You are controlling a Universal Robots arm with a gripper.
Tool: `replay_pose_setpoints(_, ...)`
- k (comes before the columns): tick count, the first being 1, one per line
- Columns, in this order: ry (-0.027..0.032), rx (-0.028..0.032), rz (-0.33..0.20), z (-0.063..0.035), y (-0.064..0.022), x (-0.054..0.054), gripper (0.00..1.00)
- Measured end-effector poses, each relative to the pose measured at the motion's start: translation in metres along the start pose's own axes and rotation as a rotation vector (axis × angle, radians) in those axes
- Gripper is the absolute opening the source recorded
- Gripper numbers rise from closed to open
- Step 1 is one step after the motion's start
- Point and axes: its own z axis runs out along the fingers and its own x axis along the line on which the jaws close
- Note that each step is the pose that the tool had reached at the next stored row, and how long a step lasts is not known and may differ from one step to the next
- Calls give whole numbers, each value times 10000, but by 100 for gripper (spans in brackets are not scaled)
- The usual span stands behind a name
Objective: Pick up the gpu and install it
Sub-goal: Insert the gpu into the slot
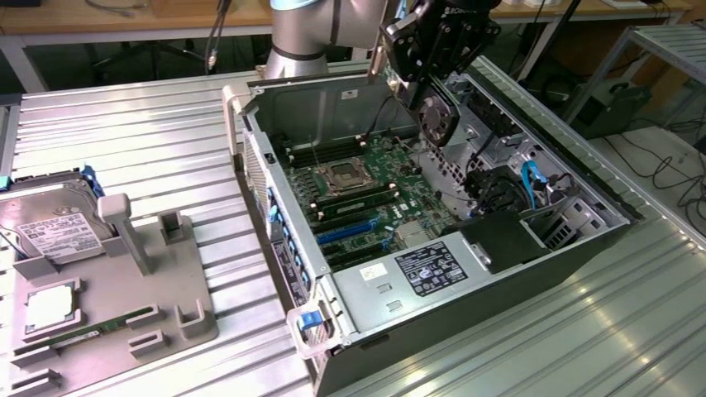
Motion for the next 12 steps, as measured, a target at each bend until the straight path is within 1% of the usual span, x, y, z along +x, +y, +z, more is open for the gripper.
replay_pose_setpoints(3, 18, -2, -223, -1, 0, 0, 28)
replay_pose_setpoints(6, 52, -9, -645, 0, 0, 0, 28)
replay_pose_setpoints(12, 89, -17, -1123, 0, 0, 0, 28)
